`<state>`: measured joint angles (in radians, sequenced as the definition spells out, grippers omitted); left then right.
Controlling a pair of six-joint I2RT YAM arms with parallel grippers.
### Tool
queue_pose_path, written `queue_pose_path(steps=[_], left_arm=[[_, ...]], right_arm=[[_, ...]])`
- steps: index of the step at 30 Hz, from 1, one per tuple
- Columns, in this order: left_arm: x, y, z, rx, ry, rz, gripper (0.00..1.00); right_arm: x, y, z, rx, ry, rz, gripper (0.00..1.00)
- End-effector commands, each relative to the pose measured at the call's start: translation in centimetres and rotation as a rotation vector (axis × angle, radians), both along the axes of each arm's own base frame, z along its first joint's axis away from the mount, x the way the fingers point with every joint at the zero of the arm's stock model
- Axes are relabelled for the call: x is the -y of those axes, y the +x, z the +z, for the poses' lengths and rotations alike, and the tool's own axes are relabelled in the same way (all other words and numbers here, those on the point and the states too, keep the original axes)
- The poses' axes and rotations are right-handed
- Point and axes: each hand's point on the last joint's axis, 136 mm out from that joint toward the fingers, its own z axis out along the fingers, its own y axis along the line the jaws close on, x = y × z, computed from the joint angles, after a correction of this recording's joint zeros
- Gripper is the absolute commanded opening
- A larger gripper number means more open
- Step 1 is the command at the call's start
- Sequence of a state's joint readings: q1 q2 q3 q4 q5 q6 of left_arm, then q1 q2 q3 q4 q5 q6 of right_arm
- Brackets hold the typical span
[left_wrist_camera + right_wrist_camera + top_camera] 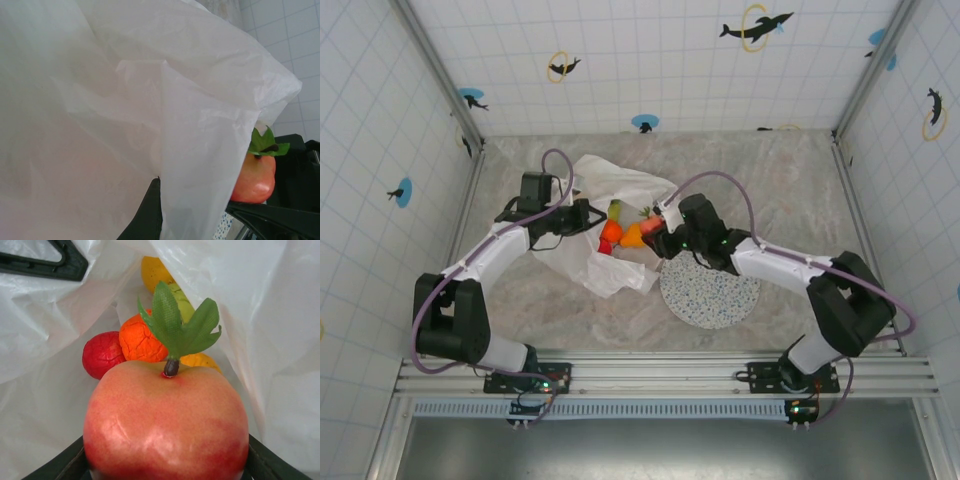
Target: Place the fruits into the plastic bag
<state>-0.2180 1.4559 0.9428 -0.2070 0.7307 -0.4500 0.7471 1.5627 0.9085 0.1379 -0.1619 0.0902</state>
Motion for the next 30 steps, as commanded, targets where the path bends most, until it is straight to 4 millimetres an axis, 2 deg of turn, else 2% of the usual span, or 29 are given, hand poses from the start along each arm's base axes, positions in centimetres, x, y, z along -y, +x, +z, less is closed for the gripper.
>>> queue_pose_path(steps=[1,9,12,15,22,29,30], left_arm=[[0.4,-0.3,0.2,0.007,-0.017,-0.020,0.00],[0.4,-0.3,0.1,0.004,-0.016,-0.018,0.00],[0.4,-0.2,0.4,0.009,-0.017,-0.017,0.00],[0.4,-0.1,0.6,0.013,-0.018,-0.016,0.00],[0.4,0.2,1.1,0.020,-0.018,-0.010,0.00],[0.5,0.1,1.0,-0.003,-0.025,-0.007,0.00],[0.6,0.6,1.9,0.020,-0.029,-0.008,0.00]], right_arm=[[-1.9,1.4,2.0,0.046,0.055,0.002,0.44],[-5.3,1.9,1.0,0.036,0.052,0.057,0.43],[-6.4,2.2,0.0,0.027,0.041,0.067,0.43],[-7.0,3.4,-0.5,0.018,0.059,0.016,0.43],[-8.2,7.1,-0.2,0.038,0.177,-0.175,0.44],[-9.0,10.3,-1.3,0.078,0.181,-0.307,0.46],[-8.9,10.7,-1.4,0.088,0.182,-0.326,0.46]])
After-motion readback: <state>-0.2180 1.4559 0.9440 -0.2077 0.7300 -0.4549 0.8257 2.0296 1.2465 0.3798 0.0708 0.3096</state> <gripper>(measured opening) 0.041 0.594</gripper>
